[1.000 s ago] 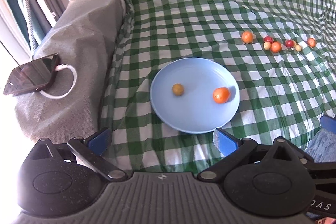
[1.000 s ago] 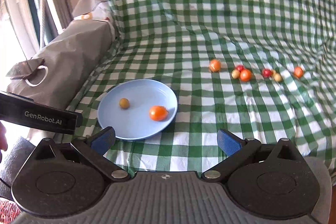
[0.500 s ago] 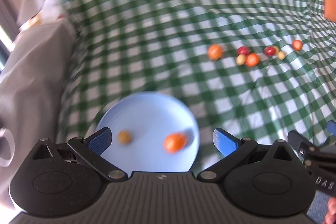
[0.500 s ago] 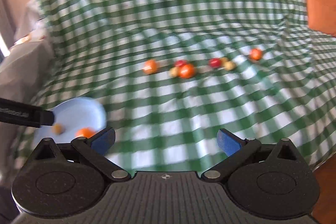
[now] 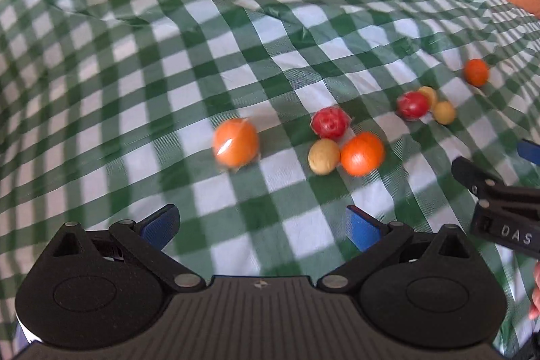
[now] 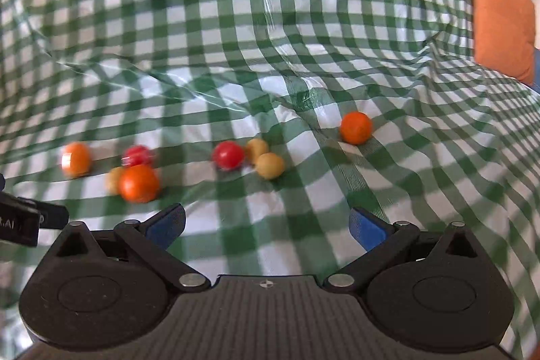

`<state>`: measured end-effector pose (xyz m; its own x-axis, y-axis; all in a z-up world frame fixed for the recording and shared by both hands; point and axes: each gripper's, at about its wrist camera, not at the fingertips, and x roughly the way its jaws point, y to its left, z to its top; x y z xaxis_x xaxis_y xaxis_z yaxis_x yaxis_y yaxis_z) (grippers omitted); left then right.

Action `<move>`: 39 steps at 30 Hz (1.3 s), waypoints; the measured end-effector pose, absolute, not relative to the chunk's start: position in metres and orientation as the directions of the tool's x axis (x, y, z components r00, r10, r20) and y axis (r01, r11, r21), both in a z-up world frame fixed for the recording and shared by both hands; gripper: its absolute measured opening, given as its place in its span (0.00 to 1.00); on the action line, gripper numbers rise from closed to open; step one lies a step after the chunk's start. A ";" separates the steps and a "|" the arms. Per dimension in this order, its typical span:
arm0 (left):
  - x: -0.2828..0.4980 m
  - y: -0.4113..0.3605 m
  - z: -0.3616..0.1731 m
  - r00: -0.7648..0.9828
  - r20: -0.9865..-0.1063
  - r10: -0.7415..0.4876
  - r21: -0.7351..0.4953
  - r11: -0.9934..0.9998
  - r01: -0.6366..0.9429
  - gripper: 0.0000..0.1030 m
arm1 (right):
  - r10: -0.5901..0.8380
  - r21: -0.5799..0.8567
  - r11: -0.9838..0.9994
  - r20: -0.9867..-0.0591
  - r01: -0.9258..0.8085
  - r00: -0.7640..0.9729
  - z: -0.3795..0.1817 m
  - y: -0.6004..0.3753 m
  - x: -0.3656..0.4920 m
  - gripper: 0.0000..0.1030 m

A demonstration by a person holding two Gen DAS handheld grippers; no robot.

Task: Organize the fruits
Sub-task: 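Reach both grippers back to the fruit row, then grasp a yellow plum with the left gripper while the right grasps another plum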

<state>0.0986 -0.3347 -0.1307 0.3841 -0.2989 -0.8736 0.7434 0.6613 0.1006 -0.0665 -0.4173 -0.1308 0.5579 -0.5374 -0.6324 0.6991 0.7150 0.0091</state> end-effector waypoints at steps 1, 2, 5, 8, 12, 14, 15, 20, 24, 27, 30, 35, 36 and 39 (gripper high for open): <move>0.102 -0.340 -0.136 0.378 -0.875 -0.301 0.094 0.662 0.744 0.99 | -0.532 0.009 0.722 -0.633 0.692 0.563 -0.136 -0.427 -0.060 0.98; 0.105 -0.344 -0.140 0.372 -0.876 -0.307 0.086 0.660 0.746 0.99 | -0.525 0.011 0.730 -0.631 0.683 0.572 -0.141 -0.433 -0.054 0.98; 0.108 -0.353 -0.145 0.370 -0.862 -0.345 0.065 0.650 0.757 0.95 | -0.516 0.006 0.742 -0.633 0.670 0.577 -0.155 -0.452 -0.039 0.95; 0.108 -0.361 -0.149 0.360 -0.850 -0.385 0.044 0.628 0.777 0.85 | -0.500 0.017 0.748 -0.643 0.664 0.580 -0.166 -0.465 -0.031 0.90; 0.106 -0.367 -0.156 0.350 -0.844 -0.407 0.040 0.603 0.797 0.67 | -0.514 0.002 0.758 -0.615 0.652 0.598 -0.172 -0.467 -0.031 0.82; 0.104 -0.369 -0.156 0.353 -0.834 -0.423 0.049 0.581 0.812 0.63 | -0.512 0.003 0.762 -0.609 0.647 0.606 -0.172 -0.466 -0.031 0.82; 0.103 -0.370 -0.156 0.350 -0.831 -0.432 0.047 0.572 0.819 0.59 | -0.513 0.002 0.763 -0.606 0.646 0.608 -0.172 -0.466 -0.030 0.81; 0.089 -0.372 -0.148 0.325 -0.819 -0.473 0.043 0.514 0.857 0.27 | -0.503 -0.016 0.787 -0.595 0.616 0.627 -0.170 -0.463 -0.029 0.28; 0.074 -0.352 -0.129 0.330 -0.804 -0.494 0.042 0.507 0.861 0.27 | -0.506 0.008 0.762 -0.617 0.647 0.603 -0.160 -0.457 -0.040 0.28; 0.061 -0.320 -0.107 0.332 -0.804 -0.494 0.025 0.530 0.848 0.27 | -0.517 0.037 0.739 -0.608 0.672 0.603 -0.141 -0.439 -0.063 0.28; 0.045 -0.279 -0.081 0.341 -0.807 -0.482 0.016 0.559 0.829 0.27 | -0.522 0.058 0.735 -0.588 0.676 0.618 -0.117 -0.404 -0.087 0.28; 0.019 -0.202 -0.035 0.366 -0.812 -0.454 0.002 0.625 0.781 0.27 | -0.479 0.095 0.782 -0.540 0.616 0.692 -0.071 -0.328 -0.118 0.28; 0.014 -0.186 -0.026 0.377 -0.813 -0.444 0.007 0.639 0.769 0.27 | -0.462 0.098 0.799 -0.530 0.593 0.711 -0.062 -0.311 -0.122 0.28; 0.000 -0.136 0.000 0.416 -0.805 -0.423 0.015 0.686 0.727 0.27 | -0.395 0.111 0.851 -0.509 0.514 0.765 -0.037 -0.261 -0.133 0.28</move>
<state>0.0001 -0.1362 -0.0004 0.4157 -0.4229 -0.8052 0.7272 0.6863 0.0149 -0.1330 -0.2614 -0.0373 0.7646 -0.3952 -0.5091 0.5135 0.8509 0.1107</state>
